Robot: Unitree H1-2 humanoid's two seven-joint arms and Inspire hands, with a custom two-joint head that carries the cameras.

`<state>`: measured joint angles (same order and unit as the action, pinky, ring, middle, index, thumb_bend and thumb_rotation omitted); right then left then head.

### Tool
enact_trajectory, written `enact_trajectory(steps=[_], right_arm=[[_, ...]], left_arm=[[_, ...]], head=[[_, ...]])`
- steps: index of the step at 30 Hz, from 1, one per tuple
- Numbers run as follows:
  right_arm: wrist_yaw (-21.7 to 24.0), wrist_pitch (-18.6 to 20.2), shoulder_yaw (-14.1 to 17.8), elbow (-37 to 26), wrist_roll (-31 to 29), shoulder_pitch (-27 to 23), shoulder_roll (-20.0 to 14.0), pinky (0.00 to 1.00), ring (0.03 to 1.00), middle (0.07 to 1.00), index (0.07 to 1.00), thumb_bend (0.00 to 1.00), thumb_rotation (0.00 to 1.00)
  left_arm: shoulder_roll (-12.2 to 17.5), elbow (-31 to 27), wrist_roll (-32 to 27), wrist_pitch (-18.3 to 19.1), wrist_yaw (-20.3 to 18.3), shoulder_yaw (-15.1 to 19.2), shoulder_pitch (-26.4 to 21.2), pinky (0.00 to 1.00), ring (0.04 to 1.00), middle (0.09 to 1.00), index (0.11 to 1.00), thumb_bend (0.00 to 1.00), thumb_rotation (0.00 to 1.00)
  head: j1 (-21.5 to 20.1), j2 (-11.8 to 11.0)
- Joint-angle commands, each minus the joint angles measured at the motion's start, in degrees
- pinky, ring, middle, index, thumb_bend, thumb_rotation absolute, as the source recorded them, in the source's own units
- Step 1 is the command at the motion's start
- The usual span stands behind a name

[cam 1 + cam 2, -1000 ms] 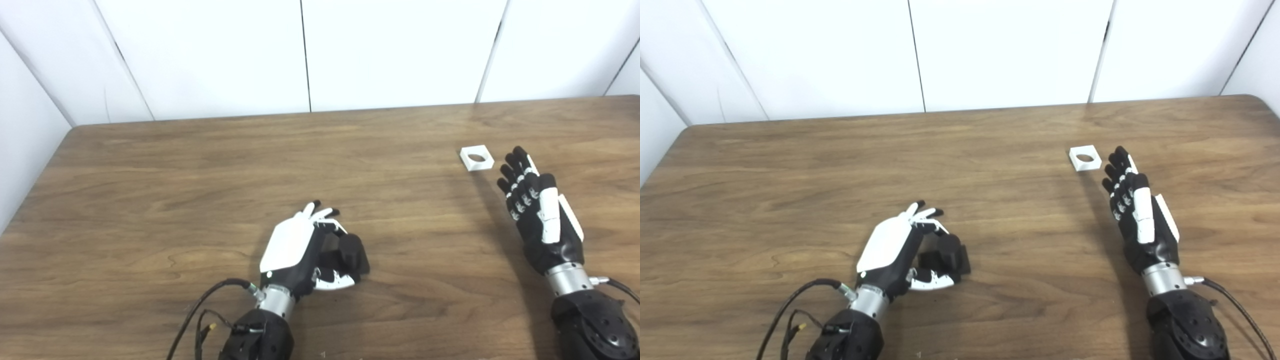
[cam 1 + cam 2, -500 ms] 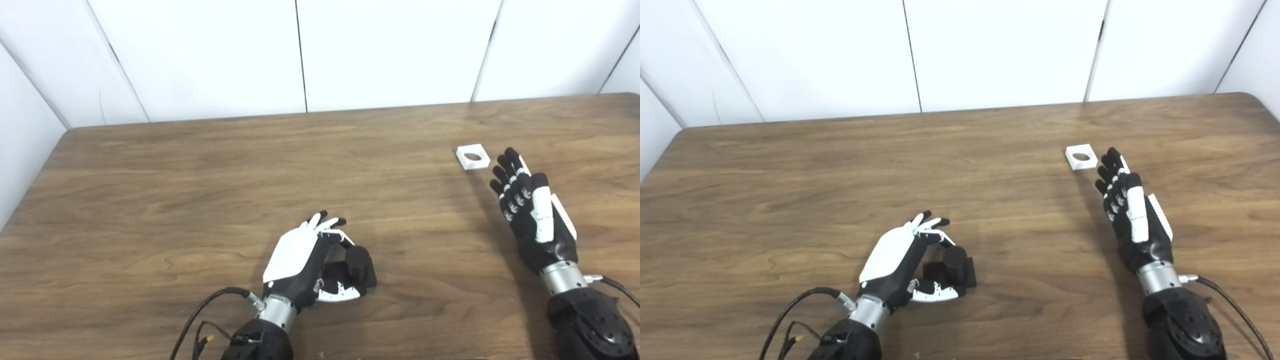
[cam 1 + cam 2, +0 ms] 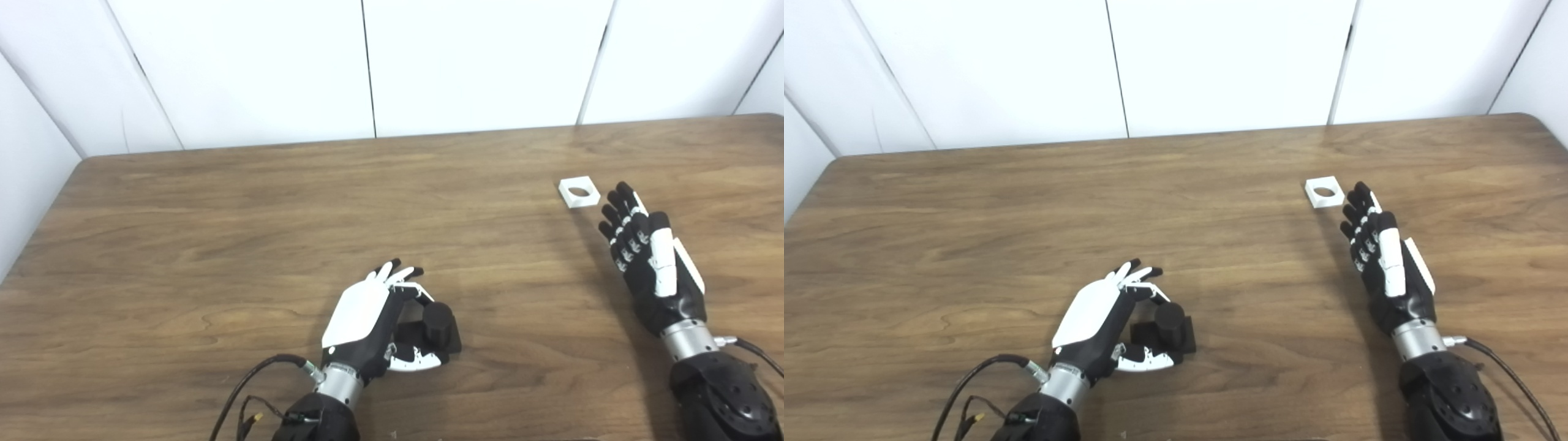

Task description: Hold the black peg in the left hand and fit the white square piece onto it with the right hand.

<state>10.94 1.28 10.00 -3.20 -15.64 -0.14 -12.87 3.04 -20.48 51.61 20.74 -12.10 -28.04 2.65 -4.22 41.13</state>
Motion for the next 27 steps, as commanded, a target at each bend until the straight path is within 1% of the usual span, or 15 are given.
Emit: enact_trajectory(steps=[1,6,9,12,13,15,17,18,19,22,24,27], right_arm=[[-0.5,0.4,-0.4,0.1,0.1,0.5,0.6,1.00,1.000,1.000,1.000,0.62,1.00],[-1.3,1.4,-0.2,-0.5,0.3,-0.9,0.6,1.00,1.000,1.000,1.000,0.64,0.94],[-1.8,2.2,-0.2,-0.5,0.7,-2.3,0.3,1.00,1.000,1.000,1.000,0.67,0.88],[-2.8,1.5,-0.8,0.3,3.5,-4.1,-0.3,1.00,1.000,1.000,1.000,0.70,0.85],[-3.4,1.9,-1.2,0.4,5.2,-4.8,-0.8,1.00,1.000,1.000,1.000,0.71,0.85],[-4.2,2.1,-2.0,0.7,8.6,-6.1,-1.9,1.00,1.000,1.000,1.000,0.71,0.81],[-4.5,1.9,-2.7,1.2,11.5,-7.4,-3.0,1.00,1.000,1.000,1.000,0.68,0.74],[-4.9,1.6,-3.3,1.8,13.9,-8.3,-4.1,1.00,1.000,1.000,0.998,0.68,0.70],[-5.3,1.4,-3.9,2.5,16.1,-9.1,-5.0,1.00,1.000,1.000,0.992,0.69,0.66],[-6.2,0.3,-5.4,4.4,21.3,-11.1,-7.1,1.00,1.000,0.999,0.976,0.70,0.60],[-6.4,0.5,-6.4,5.7,24.6,-12.8,-8.7,1.00,1.000,0.994,0.954,0.71,0.52],[-6.9,0.5,-8.3,8.2,29.7,-15.3,-11.1,1.00,1.000,0.985,0.923,0.75,0.45]], left_arm=[[0.4,0.7,1.3,0.7,-1.5,-0.3,0.3,1.00,1.000,0.908,0.489,0.51,0.06],[0.5,1.0,1.7,0.8,-1.7,-0.3,0.2,1.00,1.000,0.907,0.489,0.51,0.06],[0.6,1.0,2.0,1.0,-1.9,-0.3,0.2,1.00,1.000,0.906,0.489,0.51,0.06],[0.7,1.3,2.1,0.8,-1.6,-0.1,0.2,1.00,1.000,0.904,0.489,0.52,0.06],[0.8,1.3,2.1,0.9,-1.8,-0.1,0.1,1.00,1.000,0.903,0.489,0.52,0.06],[1.0,1.2,2.1,0.9,-2.0,-0.1,0.0,1.00,1.000,0.905,0.489,0.51,0.06],[1.1,1.5,1.8,0.5,-1.6,0.1,0.0,1.00,1.000,0.902,0.489,0.51,0.06],[1.1,1.6,1.6,0.2,-1.3,0.1,0.0,1.00,1.000,0.902,0.489,0.51,0.06],[1.1,1.6,1.4,0.1,-1.2,0.2,0.0,1.00,1.000,0.902,0.489,0.51,0.06],[1.1,1.7,1.2,0.0,-1.2,0.4,0.1,1.00,1.000,0.902,0.489,0.51,0.06],[1.0,1.7,1.2,0.0,-1.3,0.4,0.2,1.00,1.000,0.902,0.489,0.52,0.06],[0.9,1.7,1.4,0.2,-1.4,0.4,0.3,1.00,1.000,0.903,0.489,0.51,0.06]], head=[[-0.1,0.0],[-0.2,-0.1],[-0.4,-0.2],[-0.6,-0.3],[-0.6,-0.3],[-0.7,-0.3],[-0.7,-0.4],[-0.8,-0.4],[-0.8,-0.4],[-0.9,-0.5],[-1.0,-0.7],[-1.0,-0.7]])
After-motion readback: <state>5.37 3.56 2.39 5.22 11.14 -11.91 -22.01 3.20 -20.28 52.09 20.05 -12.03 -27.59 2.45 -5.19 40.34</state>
